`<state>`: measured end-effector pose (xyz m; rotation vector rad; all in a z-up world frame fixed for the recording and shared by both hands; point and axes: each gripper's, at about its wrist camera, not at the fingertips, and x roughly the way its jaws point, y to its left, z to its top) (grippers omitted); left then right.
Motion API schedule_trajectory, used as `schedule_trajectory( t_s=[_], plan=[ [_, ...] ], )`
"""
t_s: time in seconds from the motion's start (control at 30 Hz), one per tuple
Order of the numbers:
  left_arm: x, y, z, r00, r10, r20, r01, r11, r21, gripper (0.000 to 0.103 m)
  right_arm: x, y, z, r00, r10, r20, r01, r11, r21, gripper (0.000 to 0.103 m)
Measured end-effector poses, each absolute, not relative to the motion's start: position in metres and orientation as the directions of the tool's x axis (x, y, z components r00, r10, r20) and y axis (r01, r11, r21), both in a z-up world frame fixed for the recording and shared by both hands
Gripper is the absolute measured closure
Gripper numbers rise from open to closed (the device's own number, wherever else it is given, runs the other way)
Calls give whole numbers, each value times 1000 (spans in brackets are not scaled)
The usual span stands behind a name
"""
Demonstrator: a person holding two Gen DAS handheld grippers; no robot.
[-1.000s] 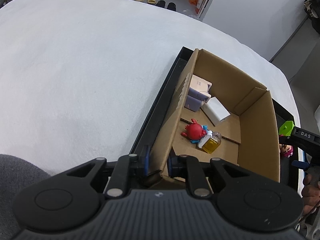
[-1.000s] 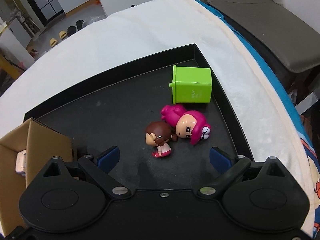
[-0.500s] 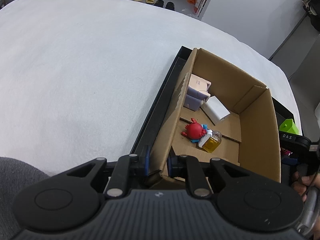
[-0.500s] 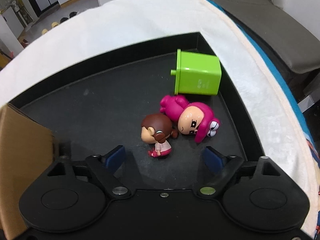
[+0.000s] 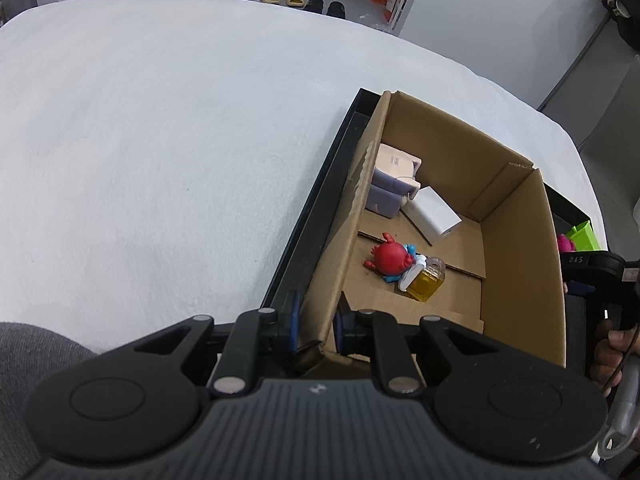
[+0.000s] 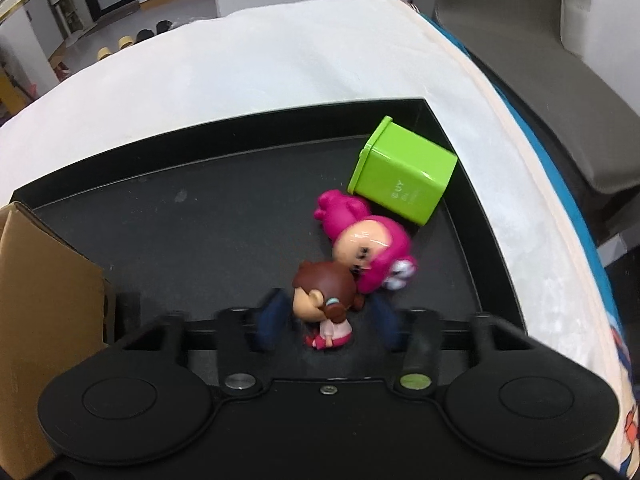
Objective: Organize rigid objects
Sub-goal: 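Close the right gripper on the brown-haired doll's head, then lift the brown-haired doll with the right gripper and carry it over the box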
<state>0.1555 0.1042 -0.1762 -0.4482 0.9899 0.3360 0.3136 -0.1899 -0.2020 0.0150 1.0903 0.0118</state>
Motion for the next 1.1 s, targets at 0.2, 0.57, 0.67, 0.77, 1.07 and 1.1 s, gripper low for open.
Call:
schedule_trajectory(
  t_s=[0.2,0.57,0.67,0.77,1.07,1.1],
  plan=[
    [156,102,-178,508,76,-858,-466,862,-200,88,306,-196,-189,447,84,-891,-17,996,85,69],
    [156,102,-176,510,77,-857,-465,863,-199,88,290,-201,-143,481,214,-850,-84,977,198,69],
    [155,103,-174,511,77,-856,-464,863,-199,88,286,-202,-130,499,244,-831,-111,970,218,69],
    [155,103,-173,512,75,-856,-464,862,-203,88,284,-201,-120,508,273,-817,-134,962,238,69],
    [151,104,-169,515,69,-854,-468,858,-213,89,274,-188,-98,516,319,-795,-217,946,239,69],
    [151,104,-169,516,69,-854,-467,858,-213,89,272,-186,-96,518,320,-793,-223,946,236,69]
  ],
)
